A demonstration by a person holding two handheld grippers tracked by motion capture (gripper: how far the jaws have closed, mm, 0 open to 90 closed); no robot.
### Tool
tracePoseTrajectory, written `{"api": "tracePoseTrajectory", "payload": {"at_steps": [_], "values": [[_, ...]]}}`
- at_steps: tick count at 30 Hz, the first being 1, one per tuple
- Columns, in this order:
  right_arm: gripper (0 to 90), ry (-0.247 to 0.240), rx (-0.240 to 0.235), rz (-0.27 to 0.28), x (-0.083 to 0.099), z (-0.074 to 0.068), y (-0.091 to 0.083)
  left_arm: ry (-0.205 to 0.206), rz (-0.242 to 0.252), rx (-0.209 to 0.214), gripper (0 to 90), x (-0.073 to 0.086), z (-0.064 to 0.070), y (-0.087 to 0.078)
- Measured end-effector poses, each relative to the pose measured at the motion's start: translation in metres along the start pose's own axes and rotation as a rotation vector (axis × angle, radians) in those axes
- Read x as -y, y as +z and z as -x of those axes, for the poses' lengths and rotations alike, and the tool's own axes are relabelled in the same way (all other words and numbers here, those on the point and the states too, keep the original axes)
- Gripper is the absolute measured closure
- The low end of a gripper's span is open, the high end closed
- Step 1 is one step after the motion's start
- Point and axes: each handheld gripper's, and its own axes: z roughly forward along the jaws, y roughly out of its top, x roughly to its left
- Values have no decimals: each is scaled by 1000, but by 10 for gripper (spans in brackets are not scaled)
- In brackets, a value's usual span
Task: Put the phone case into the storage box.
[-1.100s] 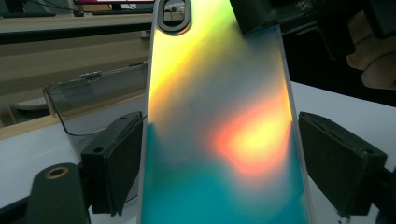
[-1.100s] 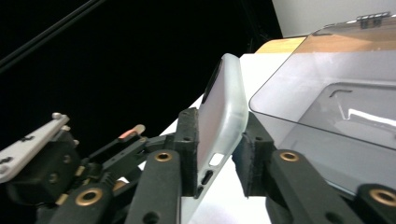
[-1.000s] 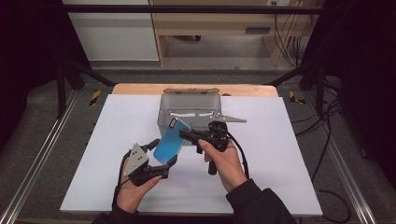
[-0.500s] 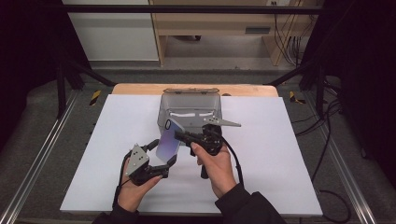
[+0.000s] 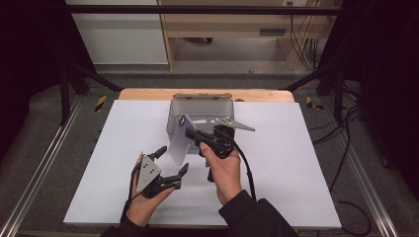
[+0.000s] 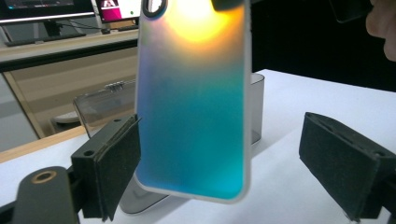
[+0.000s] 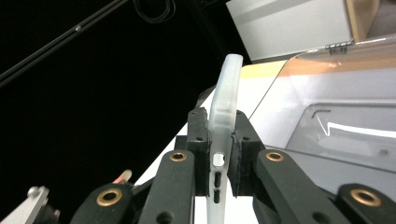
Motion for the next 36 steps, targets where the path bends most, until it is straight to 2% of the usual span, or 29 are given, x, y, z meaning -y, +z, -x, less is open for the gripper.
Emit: {"api": "tracePoseTrajectory", "payload": {"at_steps": [2,3,5,11,12,13,17,18,32,36], "values": [[811,3,6,3,-1,-1,1,8,3,-8,136,0,1,0],[811,1,12,9,-1,-4,4,34,9,-26,153,-1,2,-1],[811,0,11,14,0,-7,8,52,16,-43,188,-2,3,-2],[811,10,-2,16,4,-16,18,113,2,-128,313,-2,4,-3],[811,12,-3,14,5,-18,19,113,2,-128,324,-2,4,-3],[811,11,-5,20,5,-20,21,135,0,-157,339,-2,4,-4],[811,10,-4,13,8,-24,24,158,15,-187,376,-3,3,-6],[811,7,-3,13,11,-26,27,154,12,-200,393,-4,3,-7],[811,14,16,0,20,-35,35,159,5,-225,424,-1,0,-6],[811,18,22,4,21,-36,36,158,-8,-240,457,1,-1,-5]]}}
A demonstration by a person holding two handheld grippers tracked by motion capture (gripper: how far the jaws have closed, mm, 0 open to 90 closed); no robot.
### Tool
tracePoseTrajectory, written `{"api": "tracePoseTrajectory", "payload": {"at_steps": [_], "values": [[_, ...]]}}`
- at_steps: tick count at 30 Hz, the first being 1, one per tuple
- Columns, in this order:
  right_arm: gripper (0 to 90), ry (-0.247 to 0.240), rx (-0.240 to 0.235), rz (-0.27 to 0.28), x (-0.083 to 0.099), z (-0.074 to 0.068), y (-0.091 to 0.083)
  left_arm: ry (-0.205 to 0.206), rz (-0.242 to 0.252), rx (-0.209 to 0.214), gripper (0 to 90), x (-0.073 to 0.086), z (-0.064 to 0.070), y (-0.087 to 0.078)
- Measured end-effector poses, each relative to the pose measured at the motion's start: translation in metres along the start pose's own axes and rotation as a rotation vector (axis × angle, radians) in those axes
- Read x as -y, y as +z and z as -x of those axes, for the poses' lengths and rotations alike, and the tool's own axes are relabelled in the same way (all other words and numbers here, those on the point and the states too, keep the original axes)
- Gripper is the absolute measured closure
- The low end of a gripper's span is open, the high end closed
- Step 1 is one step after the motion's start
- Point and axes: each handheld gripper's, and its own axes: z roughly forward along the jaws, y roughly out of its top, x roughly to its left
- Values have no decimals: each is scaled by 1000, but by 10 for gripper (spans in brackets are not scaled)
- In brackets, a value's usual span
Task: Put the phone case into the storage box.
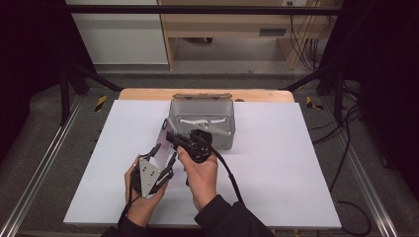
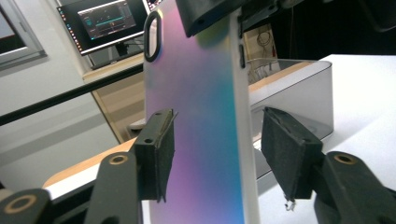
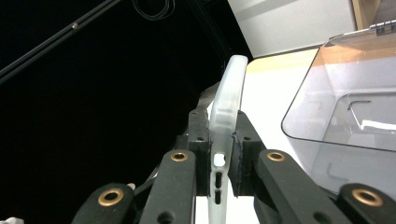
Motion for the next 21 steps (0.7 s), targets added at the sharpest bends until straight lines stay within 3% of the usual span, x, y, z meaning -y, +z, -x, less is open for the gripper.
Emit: {"api": "tracePoseTrajectory", "payload": {"at_steps": [6,14,21], "values": [[812,3,10,-3,2,-2,2,4,-21,-12,528,4,0,1],[811,4,24,-6,5,-4,4,-1,-40,-28,553,7,1,2],[807,10,55,-5,9,-9,8,3,-60,-62,611,8,2,0]]}}
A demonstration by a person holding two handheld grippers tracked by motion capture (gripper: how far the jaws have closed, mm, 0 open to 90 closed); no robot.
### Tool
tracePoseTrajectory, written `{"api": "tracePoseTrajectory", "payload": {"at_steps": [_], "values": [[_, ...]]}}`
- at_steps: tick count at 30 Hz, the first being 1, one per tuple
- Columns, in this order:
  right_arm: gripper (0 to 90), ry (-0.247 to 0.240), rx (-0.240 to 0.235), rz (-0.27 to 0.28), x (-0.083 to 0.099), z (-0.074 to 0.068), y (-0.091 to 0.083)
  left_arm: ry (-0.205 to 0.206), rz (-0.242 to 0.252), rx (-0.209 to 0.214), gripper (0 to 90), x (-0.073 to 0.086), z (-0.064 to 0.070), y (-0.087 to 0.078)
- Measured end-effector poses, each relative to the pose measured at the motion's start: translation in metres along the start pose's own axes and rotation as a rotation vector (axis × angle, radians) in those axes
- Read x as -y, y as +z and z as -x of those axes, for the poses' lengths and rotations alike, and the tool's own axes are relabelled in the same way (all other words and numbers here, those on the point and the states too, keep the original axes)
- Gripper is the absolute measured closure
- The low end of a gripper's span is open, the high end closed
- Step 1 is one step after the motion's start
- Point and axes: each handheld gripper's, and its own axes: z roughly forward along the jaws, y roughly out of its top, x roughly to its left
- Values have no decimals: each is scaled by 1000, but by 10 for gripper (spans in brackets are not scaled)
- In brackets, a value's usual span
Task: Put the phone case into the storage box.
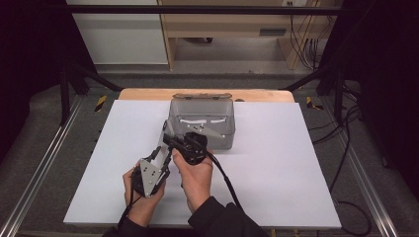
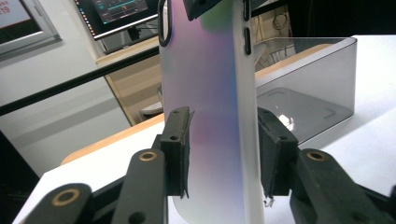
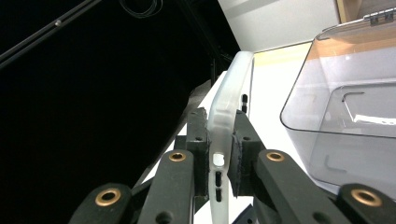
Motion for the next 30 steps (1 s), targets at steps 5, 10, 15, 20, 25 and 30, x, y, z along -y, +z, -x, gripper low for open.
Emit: {"api": "tracePoseTrajectory", "payload": {"at_steps": [5,10,15,20,25,30], "values": [[794,11,11,1,0,-1,1,18,4,-24,658,0,1,-2],[783,28,15,-10,-1,-1,2,36,10,-42,695,1,2,-3],[763,45,18,-25,-1,-1,3,68,8,-68,733,4,4,-3],[687,74,23,-33,-1,1,6,116,8,-101,806,5,4,-5],[651,99,15,-44,-1,3,7,112,-2,-100,810,5,2,-5],[490,97,3,-50,-2,5,5,50,-27,-93,811,8,-6,-3]]}}
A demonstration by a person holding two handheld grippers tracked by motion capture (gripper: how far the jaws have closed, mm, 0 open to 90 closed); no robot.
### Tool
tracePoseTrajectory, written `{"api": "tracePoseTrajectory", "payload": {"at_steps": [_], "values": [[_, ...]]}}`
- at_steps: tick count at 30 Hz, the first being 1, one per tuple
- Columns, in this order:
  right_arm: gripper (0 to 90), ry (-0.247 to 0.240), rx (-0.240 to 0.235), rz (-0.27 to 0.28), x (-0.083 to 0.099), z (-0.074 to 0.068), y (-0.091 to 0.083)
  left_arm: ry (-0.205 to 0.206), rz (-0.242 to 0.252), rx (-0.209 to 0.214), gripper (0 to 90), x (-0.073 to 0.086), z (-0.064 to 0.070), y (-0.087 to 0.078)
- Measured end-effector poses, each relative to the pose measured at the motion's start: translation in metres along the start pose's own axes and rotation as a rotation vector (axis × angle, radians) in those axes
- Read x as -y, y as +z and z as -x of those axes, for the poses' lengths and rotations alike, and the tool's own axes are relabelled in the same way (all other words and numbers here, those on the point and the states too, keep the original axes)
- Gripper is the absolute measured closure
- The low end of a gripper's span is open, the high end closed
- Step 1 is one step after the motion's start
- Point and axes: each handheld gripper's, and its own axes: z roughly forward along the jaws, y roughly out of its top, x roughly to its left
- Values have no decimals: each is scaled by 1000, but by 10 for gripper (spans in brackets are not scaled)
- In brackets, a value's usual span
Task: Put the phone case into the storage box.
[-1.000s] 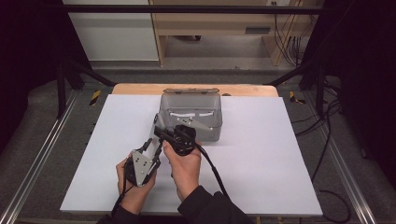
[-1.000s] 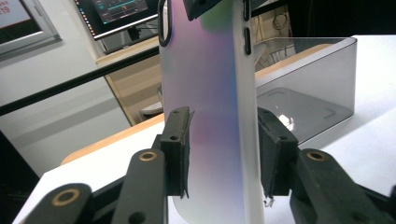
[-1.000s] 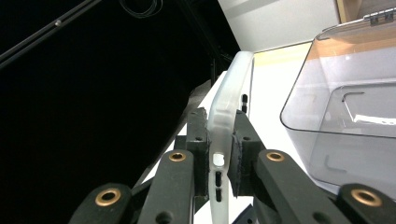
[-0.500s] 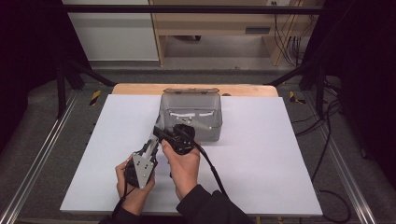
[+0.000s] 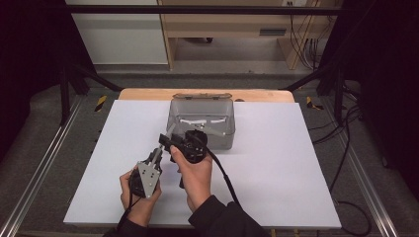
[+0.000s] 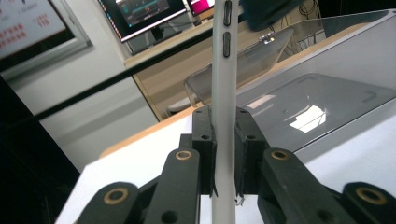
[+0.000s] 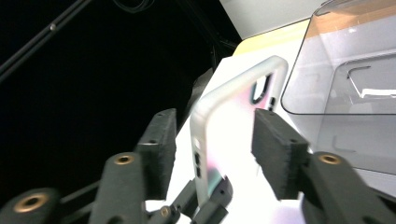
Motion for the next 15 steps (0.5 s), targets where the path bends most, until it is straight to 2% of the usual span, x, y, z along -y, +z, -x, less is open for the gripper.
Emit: {"api": "tracePoseTrajectory", "payload": {"at_steps": [2,3,4,6,10,15], "values": [[449,-28,10,2,-1,1,-3,-40,-10,4,811,1,-5,1],[444,-41,13,1,-1,2,-3,-40,-10,4,810,1,-5,1],[435,-55,17,-4,-1,3,-4,-64,-14,8,810,2,-7,2],[431,-63,19,1,-1,4,-5,-76,-22,12,810,2,-8,2],[394,-108,42,8,-1,10,-8,-131,-35,25,810,5,-13,3],[371,-152,68,6,-1,15,-9,-157,-37,27,810,5,-16,3]]}}
